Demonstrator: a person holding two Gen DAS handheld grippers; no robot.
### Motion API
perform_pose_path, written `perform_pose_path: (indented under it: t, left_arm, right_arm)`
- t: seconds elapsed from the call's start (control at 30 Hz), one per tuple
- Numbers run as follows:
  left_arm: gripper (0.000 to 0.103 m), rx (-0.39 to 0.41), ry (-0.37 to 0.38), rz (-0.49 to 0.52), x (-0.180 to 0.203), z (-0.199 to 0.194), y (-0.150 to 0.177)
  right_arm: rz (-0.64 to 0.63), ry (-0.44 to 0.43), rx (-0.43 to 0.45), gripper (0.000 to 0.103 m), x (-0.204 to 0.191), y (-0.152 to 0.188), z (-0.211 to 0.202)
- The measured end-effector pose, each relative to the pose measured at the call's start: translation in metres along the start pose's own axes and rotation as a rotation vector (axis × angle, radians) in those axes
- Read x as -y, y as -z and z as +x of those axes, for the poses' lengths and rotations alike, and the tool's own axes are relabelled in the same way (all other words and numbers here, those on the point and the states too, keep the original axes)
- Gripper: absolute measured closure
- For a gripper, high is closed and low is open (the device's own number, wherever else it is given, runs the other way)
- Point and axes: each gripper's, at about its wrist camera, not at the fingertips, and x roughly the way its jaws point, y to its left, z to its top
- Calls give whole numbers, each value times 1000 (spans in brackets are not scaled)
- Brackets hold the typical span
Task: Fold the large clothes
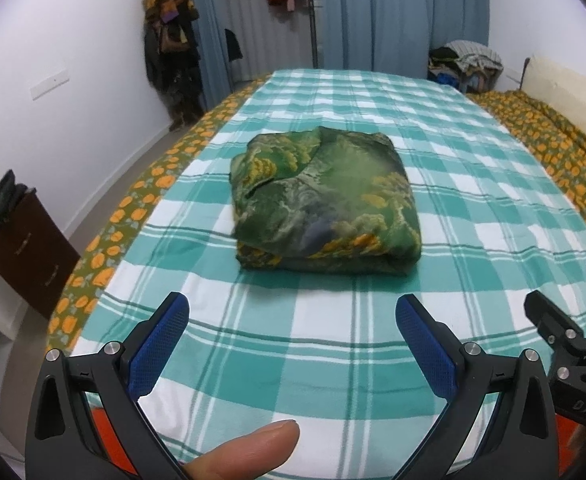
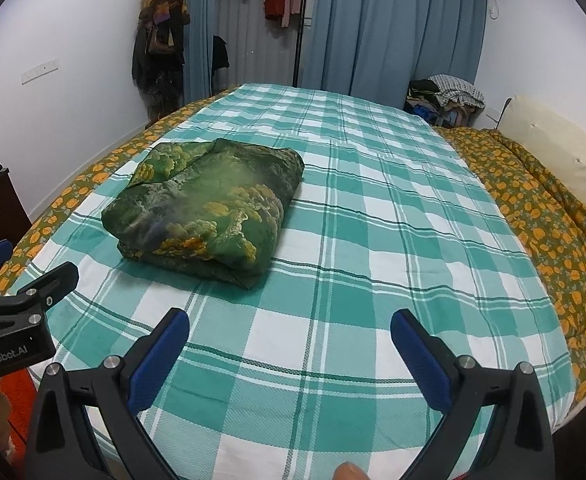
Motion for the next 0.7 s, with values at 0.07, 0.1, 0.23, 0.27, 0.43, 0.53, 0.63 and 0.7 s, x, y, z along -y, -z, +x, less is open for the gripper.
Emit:
perform_pose_path:
  t: [0.07, 0.1, 0.23, 0.27, 0.43, 0.53, 0.63, 0.7]
  left_arm:
    - [0, 4, -6, -1, 0, -1, 0]
    - [0, 5, -3, -3, -1, -2, 0]
    - [0, 1, 8, -7, -1, -1, 0]
    - [0, -1, 10, -9, -1, -1, 0]
    - [0, -15, 17, -16, -3, 2, 0]
    - [0, -16, 21, -17, -2, 2, 0]
    - [0, -16, 20, -19, -3, 2, 0]
    - [0, -16, 23, -18, -2, 2, 0]
  right_arm:
    - [-1, 1, -3, 1, 0, 1, 0]
    - [-3, 1, -6, 1, 0, 1, 1]
    - [-10, 6, -20, 1, -2, 4, 3]
    - [-11, 7, -22, 1, -3, 4, 3]
    - [-10, 9, -24, 1, -4, 4, 3]
    - [-10, 13, -20, 1, -4, 4, 2]
    - [-9, 15, -20, 1, -5, 4, 2]
    - [-9, 15, -19, 1, -5, 4, 1]
